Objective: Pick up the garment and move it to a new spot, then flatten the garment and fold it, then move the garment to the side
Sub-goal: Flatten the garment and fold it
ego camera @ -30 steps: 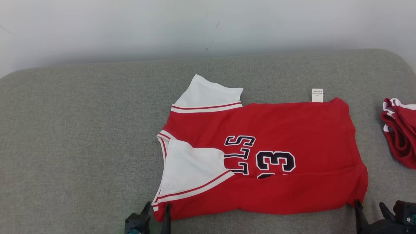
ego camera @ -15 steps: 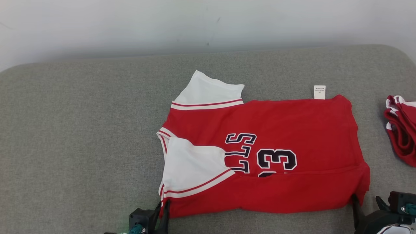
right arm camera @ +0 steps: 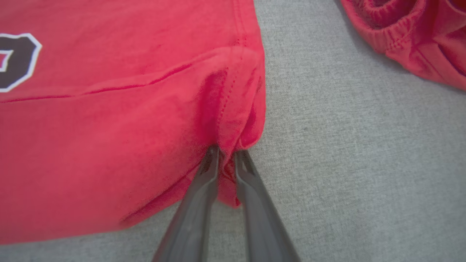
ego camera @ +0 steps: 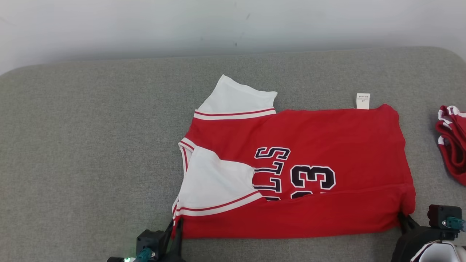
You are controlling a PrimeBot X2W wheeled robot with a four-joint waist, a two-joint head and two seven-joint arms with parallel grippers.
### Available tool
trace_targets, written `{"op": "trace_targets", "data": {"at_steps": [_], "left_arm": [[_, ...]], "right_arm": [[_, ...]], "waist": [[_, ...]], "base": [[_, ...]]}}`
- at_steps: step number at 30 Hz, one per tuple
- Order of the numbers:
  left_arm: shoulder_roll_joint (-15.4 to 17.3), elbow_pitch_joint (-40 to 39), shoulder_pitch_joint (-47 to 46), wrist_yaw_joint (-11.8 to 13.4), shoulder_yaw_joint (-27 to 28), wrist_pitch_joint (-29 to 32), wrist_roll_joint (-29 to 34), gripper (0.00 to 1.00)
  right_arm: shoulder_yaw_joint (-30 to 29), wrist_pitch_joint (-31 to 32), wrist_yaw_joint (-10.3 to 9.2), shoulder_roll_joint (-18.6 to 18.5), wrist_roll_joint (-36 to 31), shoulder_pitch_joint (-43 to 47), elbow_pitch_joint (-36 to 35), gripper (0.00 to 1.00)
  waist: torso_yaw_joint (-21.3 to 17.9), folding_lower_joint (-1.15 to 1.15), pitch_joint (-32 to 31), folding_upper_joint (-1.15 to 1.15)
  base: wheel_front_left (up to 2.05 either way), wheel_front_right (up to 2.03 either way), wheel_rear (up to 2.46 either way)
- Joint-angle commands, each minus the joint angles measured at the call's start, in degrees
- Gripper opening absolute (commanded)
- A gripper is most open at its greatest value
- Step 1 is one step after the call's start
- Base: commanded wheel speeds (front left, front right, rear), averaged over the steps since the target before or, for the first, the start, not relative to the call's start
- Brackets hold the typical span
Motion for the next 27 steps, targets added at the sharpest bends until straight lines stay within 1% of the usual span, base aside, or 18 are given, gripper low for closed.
{"op": "trace_targets", "data": {"at_steps": [1,6,10,15,21,24,27], "left_arm": [[1.73,0.92,1.33,0.8,0.89,0.51,-0.9,0.0],[3.06,-0.67,3.33,1.24,1.23,0.92,-1.3,0.0],[4.11,-2.49,5.66,1.67,1.53,1.52,-2.06,0.0],[5.21,-5.25,8.96,2.39,1.79,2.2,-2.93,0.0],[6.69,-9.47,13.28,3.52,1.88,2.83,-3.75,0.0],[7.05,-11.68,15.11,4.03,1.73,3.28,-4.0,0.0],[6.96,-12.99,16.2,4.43,1.49,3.44,-4.2,0.0]], "right_arm": [[-0.13,-0.15,-0.16,-0.16,0.62,0.58,0.1,0.0],[-1.09,-1.02,-0.16,0.56,2.6,2.95,-2.78,0.0],[-2.37,0.39,-0.16,1.25,4.88,5.82,-6.91,0.0],[-2.87,5.68,-0.17,1.93,9.27,10.82,-13.5,0.0],[-4.7,12.4,-0.19,1.62,11.96,17.9,-22.93,0.0],[-5.33,15.11,-0.19,2.08,12.48,20.24,-26.09,0.0],[-5.0,17.15,-0.18,3.03,11.76,21.54,-26.97,0.0]], "waist": [[0.11,0.0,-0.15,0.0],[0.53,0.0,-1.31,0.0],[0.65,0.0,-2.52,0.0],[1.03,0.0,-4.0,0.0],[1.01,0.0,-5.63,0.0],[0.84,0.0,-5.92,0.0],[0.79,0.0,-6.08,0.0]], "base": [[0.0,0.0,0.0],[0.0,0.0,0.0],[0.0,0.0,0.0],[0.0,0.0,0.0],[0.0,0.0,0.0],[0.0,0.0,0.0],[0.0,0.0,0.0]]}}
